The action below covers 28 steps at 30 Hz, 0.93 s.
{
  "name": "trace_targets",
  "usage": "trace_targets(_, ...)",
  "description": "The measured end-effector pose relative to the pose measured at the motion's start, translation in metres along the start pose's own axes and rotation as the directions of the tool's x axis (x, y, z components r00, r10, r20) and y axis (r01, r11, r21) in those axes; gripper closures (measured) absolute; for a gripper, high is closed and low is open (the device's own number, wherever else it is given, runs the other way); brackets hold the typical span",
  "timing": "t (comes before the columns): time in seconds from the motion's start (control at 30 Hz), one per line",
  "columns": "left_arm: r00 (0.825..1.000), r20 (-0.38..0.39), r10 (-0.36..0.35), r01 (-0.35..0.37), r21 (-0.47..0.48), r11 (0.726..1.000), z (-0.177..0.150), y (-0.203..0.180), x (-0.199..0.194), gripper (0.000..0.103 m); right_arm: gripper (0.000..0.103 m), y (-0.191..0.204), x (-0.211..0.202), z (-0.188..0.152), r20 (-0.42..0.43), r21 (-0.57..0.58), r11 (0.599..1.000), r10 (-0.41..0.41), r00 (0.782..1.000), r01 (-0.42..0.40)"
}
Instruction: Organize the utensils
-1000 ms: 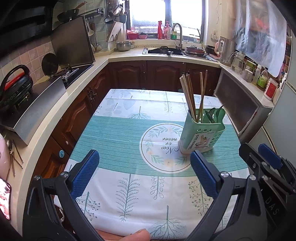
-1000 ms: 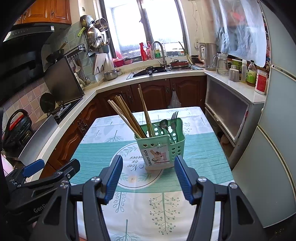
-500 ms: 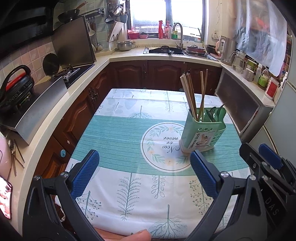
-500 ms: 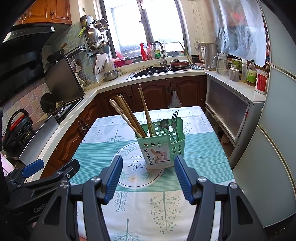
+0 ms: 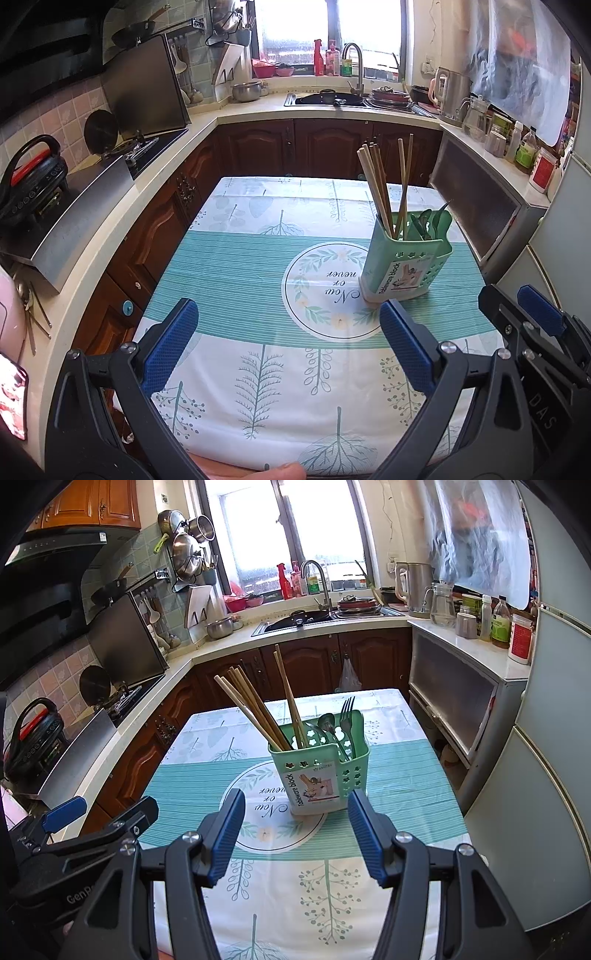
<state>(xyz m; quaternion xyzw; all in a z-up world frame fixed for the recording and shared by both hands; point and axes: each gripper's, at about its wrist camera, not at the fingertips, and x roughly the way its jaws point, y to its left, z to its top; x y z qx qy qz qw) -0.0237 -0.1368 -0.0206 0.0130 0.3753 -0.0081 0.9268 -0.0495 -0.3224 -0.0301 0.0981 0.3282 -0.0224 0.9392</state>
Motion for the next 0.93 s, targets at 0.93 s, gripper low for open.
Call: trace_targets(0.93, 1.0, -0.005, -0.004, 0.004, 0.014, 1.0, -0.0018, 0.007, 0.0027, 0.005, 0.045, -0.0007, -0.0003, 0.0007, -0.001, -0.003, 1.0, -0.002, 1.0, 0.002)
